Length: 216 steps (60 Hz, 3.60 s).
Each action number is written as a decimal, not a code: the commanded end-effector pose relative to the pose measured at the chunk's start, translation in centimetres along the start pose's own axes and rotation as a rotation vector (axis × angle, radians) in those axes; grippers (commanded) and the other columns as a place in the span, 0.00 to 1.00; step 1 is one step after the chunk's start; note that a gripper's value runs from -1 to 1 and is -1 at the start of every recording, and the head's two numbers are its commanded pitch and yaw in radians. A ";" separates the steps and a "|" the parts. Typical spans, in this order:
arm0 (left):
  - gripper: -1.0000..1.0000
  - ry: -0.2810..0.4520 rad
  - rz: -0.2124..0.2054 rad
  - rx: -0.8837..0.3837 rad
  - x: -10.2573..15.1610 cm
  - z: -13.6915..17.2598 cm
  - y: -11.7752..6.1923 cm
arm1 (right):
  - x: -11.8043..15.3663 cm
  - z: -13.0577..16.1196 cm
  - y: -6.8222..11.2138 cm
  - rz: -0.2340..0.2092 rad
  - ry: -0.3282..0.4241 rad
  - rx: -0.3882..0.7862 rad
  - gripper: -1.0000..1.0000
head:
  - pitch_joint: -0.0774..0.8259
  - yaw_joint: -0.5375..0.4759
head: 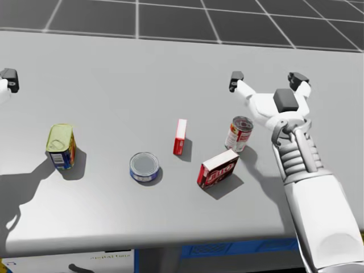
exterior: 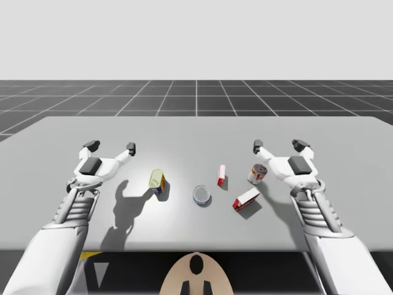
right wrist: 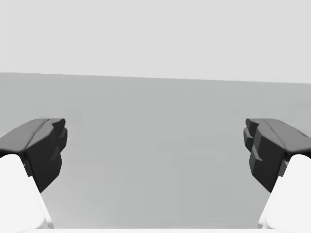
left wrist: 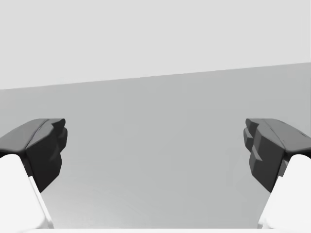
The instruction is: Pick up the gelatin box and lift it.
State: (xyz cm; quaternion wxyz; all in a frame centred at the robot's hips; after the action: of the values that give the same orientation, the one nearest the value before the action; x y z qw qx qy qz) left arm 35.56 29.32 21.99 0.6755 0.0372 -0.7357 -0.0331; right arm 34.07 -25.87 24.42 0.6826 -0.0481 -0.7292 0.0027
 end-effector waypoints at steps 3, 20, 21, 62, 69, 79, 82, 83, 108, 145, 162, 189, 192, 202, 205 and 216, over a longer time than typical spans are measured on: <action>0.00 0.002 0.002 0.004 0.0 0.1 0.0 | 2.6 2.8 3.7 -0.076 0.129 0.077 0.00 | 0.80 0.37; 0.00 0.014 -0.003 0.002 -0.1 0.0 0.0 | 5.5 6.5 8.5 -0.206 0.492 0.230 0.00 | 0.79 0.36; 0.00 0.015 -0.003 0.002 -0.1 0.0 0.0 | 5.5 6.6 8.6 -0.207 0.499 0.234 0.00 | 0.79 0.36; 0.00 0.022 0.017 0.007 0.1 0.4 0.1 | -1.2 4.6 13.9 -0.091 0.788 0.183 0.00 | 0.79 0.38; 0.00 0.020 0.024 0.009 0.3 0.5 0.2 | -2.5 3.8 13.6 -0.065 0.839 0.152 0.00 | 0.80 0.38; 0.00 0.019 0.030 0.012 0.4 0.6 0.3 | -3.1 3.0 13.9 -0.054 0.876 0.143 0.00 | 0.81 0.39; 0.00 0.019 0.031 0.012 0.4 0.6 0.3 | -3.2 2.7 14.0 -0.057 0.892 0.150 0.00 | 0.81 0.39; 0.00 0.019 0.031 0.013 0.4 0.6 0.3 | -3.2 2.6 14.0 -0.057 0.896 0.151 0.00 | 0.81 0.39; 0.00 0.020 0.044 0.013 0.6 0.7 0.5 | -4.8 0.3 14.9 -0.043 1.057 0.162 0.00 | 0.83 0.40; 0.00 0.014 0.052 0.015 0.8 0.8 0.8 | -7.0 -1.5 14.0 -0.033 1.109 0.120 0.00 | 0.85 0.41; 0.00 0.016 0.051 0.018 0.9 0.8 0.8 | -6.7 -0.8 13.7 -0.054 1.116 0.122 1.00 | 0.83 0.40; 0.00 0.015 0.054 0.026 1.0 0.6 1.0 | -5.9 -0.6 13.3 -0.041 1.085 0.126 1.00 | 0.50 0.39; 0.00 0.015 0.054 0.026 1.0 0.6 1.0 | -5.2 -0.6 13.2 -0.046 1.072 0.135 1.00 | 0.50 0.39; 0.00 0.019 0.052 0.026 0.9 0.5 1.0 | -1.6 -1.0 12.6 -0.039 0.963 0.154 1.00 | 0.49 0.38; 0.00 0.021 0.052 0.028 0.8 0.4 1.1 | 0.0 -1.3 12.4 -0.023 0.900 0.158 1.00 | 0.48 0.37; 0.00 0.027 0.049 0.029 0.7 0.3 1.0 | 6.0 -1.9 11.6 -0.011 0.729 0.177 1.00 | 0.48 0.36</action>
State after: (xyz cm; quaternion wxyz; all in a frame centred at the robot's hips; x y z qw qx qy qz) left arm 35.08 30.27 22.88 0.6839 0.0283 -0.7290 -0.0052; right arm 35.97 -13.89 24.66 0.8119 0.2003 -0.5407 0.0916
